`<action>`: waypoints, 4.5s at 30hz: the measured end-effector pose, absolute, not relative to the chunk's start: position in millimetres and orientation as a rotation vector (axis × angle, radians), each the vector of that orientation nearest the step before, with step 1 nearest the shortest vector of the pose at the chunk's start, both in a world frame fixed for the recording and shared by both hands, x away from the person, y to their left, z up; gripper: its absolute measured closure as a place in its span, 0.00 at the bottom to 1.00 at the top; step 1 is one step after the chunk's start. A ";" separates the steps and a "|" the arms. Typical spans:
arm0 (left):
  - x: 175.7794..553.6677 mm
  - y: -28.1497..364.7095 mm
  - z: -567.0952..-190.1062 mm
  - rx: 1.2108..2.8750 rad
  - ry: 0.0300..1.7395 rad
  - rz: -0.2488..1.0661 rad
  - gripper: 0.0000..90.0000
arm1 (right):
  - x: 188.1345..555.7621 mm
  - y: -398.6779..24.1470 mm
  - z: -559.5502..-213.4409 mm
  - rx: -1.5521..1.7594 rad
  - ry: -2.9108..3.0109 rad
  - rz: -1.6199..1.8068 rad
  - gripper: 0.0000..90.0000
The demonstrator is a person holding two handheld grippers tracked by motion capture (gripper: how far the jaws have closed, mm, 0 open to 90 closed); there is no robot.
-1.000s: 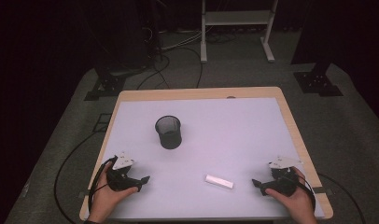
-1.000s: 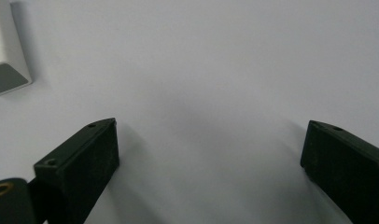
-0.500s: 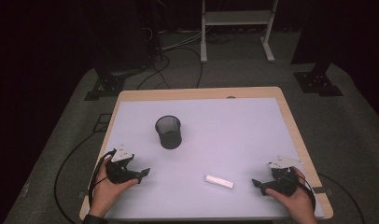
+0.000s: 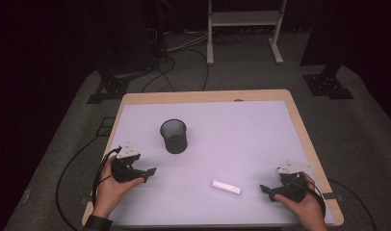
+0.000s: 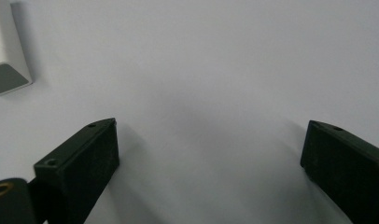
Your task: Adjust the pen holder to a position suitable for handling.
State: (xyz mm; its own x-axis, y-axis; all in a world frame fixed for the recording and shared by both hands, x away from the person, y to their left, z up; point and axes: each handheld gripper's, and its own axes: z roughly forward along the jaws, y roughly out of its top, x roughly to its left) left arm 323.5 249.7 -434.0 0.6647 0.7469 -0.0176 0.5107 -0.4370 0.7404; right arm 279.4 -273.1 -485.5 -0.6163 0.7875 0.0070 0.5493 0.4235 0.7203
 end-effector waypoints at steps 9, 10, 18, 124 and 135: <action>333.8 238.9 -420.5 2.149 0.945 0.414 0.14 | 279.5 -273.2 -485.5 1.149 2.351 1.004 0.04; 334.7 237.8 -419.2 2.144 0.942 0.413 0.15 | 279.4 -273.2 -485.5 1.149 2.351 1.004 0.04; 343.0 235.0 -409.4 2.135 0.948 0.420 0.16 | 279.6 -273.4 -485.5 1.148 2.351 1.003 0.04; 457.2 179.1 -397.6 2.255 1.001 0.411 0.89 | 279.6 -273.5 -485.6 1.153 2.351 1.007 0.04; 449.2 174.0 -388.9 2.239 0.990 0.372 0.91 | 279.6 -273.5 -485.5 1.153 2.351 1.006 0.04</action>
State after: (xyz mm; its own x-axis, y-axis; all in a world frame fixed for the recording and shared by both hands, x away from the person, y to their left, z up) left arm 449.2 174.0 -388.9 0.6740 0.7387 -0.0038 0.5533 -0.5014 0.6652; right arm 279.6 -273.5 -485.5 -0.6158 0.7878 0.0102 0.5512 0.4216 0.7200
